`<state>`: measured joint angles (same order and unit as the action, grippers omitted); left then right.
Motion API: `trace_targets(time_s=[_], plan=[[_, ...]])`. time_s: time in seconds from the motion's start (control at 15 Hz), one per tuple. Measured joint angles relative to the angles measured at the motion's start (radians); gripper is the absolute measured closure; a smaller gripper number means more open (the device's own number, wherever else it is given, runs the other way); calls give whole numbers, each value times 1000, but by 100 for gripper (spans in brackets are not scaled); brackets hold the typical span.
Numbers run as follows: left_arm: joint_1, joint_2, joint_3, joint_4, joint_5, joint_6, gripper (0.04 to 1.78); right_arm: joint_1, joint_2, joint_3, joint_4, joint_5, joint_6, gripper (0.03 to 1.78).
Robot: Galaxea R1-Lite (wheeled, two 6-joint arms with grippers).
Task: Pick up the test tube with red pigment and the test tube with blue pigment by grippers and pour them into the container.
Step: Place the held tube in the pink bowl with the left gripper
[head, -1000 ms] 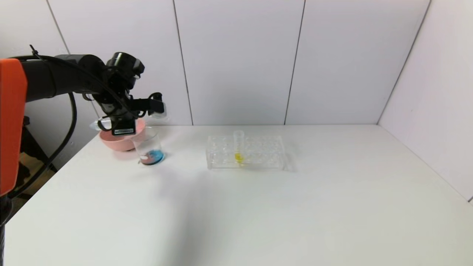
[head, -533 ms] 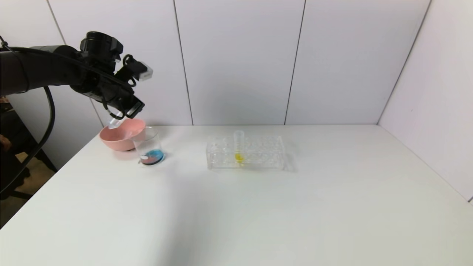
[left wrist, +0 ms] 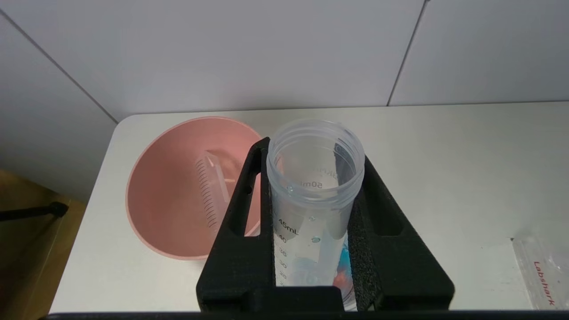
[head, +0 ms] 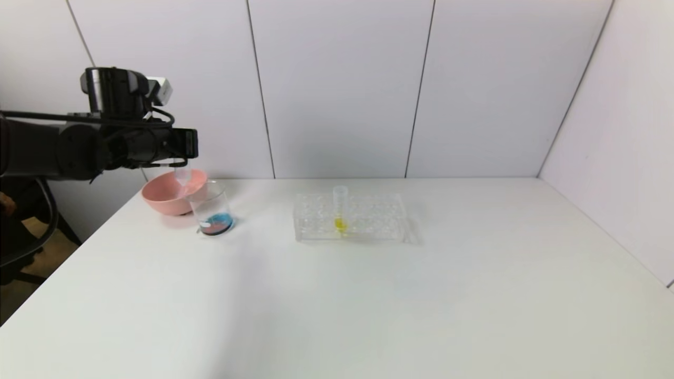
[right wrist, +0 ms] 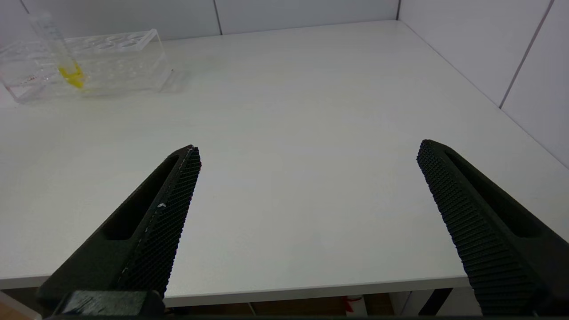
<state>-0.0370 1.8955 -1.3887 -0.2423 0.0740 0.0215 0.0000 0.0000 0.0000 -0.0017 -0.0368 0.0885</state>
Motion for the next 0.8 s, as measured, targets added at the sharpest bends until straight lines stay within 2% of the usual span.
trace_targets(time_s=[0.27, 0.47, 0.67, 0.8], plan=[[35, -131, 447, -503, 3, -11, 135, 0, 0, 0, 0, 0, 0, 4], [70, -208, 704, -838, 4, -14, 135, 0, 0, 0, 0, 0, 0, 4], [109, -227, 838, -1055, 2, -20, 135, 0, 0, 0, 0, 0, 0, 4], [124, -206, 847, -1081, -5, -22, 135, 0, 0, 0, 0, 0, 0, 4]])
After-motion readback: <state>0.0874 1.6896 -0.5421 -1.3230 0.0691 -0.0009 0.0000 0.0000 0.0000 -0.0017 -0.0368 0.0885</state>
